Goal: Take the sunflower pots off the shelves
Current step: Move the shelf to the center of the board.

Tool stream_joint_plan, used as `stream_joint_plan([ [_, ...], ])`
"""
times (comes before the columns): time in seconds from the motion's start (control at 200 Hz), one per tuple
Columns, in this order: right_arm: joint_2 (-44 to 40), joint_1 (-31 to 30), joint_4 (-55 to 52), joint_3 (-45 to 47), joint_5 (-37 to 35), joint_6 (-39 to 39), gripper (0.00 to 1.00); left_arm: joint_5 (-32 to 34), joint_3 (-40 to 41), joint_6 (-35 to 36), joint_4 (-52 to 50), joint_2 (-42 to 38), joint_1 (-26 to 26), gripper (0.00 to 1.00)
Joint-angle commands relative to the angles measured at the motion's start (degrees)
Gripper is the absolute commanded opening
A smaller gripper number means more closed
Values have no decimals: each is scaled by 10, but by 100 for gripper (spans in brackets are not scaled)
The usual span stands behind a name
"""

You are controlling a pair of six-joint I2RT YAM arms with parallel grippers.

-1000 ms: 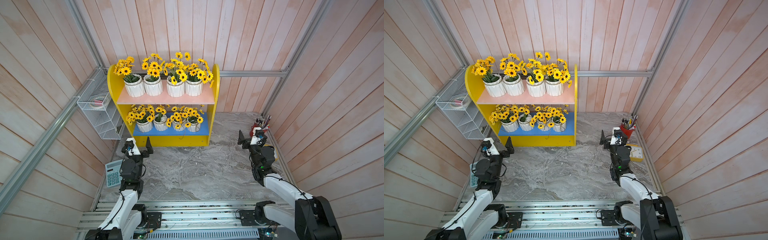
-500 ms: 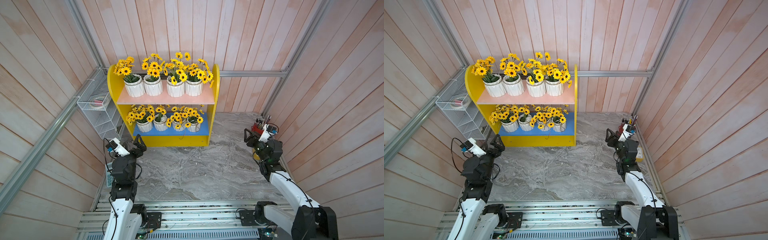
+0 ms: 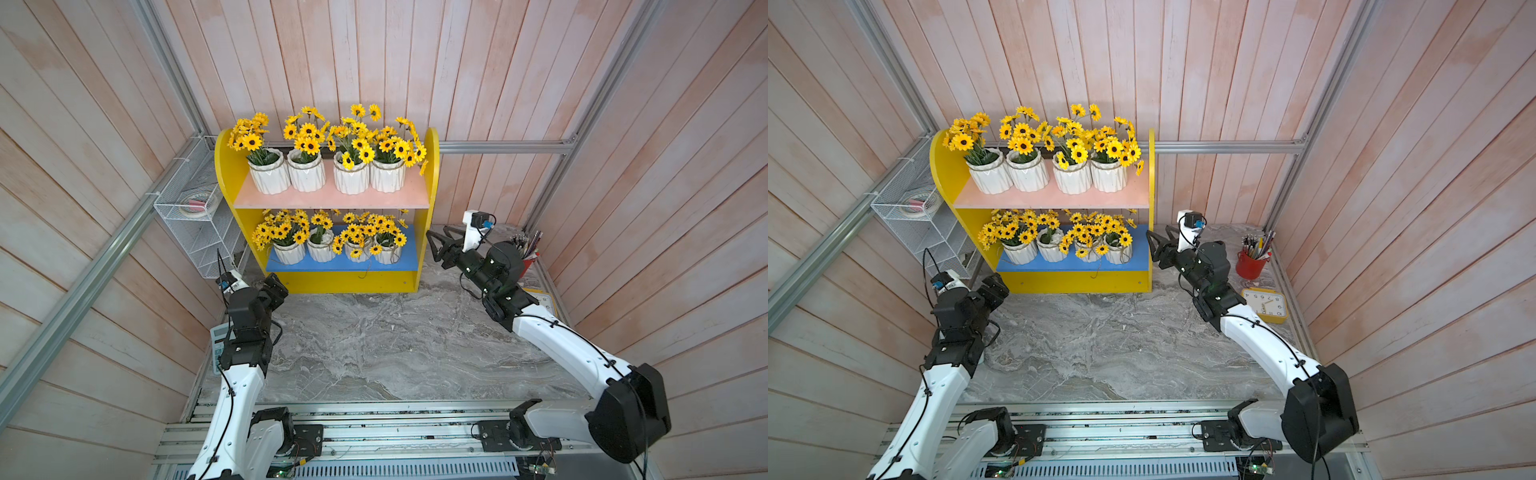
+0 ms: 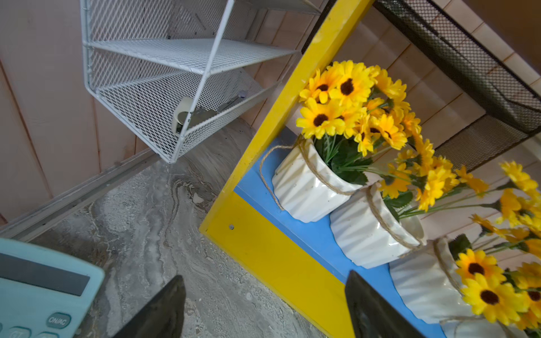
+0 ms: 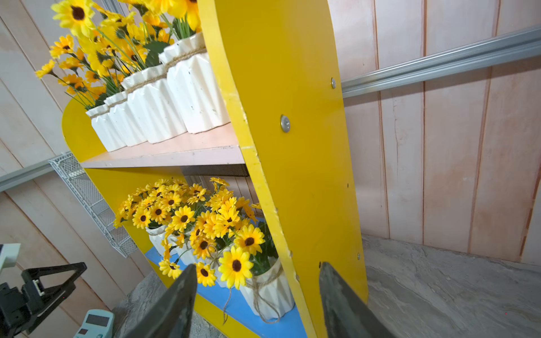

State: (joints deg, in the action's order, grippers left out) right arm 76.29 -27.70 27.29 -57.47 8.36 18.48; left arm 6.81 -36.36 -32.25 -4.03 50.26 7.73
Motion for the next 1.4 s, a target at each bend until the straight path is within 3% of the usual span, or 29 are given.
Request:
stream_joint_plan([
  [0.0,36,-8,-8,-32,-51,-20,65,23,-38,42,-17,17,8,86],
  [0.28,123,-17,-8,-104,-129,-37,57,15,-141,173,-30,63,20,86],
  [0.47,154,-24,11,-118,-142,-46,53,-104,-189,197,-17,112,83,78],
  [0.695,168,-23,28,-112,-148,-51,48,-157,-201,246,40,154,91,76],
  [0.9,177,-21,28,-113,-133,-49,47,-153,-252,307,57,197,93,78],
  [1.125,185,-20,29,-110,-126,-46,47,-138,-290,325,72,234,98,79],
  [1.395,195,-16,24,-118,-118,-45,46,-170,-295,323,120,282,112,79],
])
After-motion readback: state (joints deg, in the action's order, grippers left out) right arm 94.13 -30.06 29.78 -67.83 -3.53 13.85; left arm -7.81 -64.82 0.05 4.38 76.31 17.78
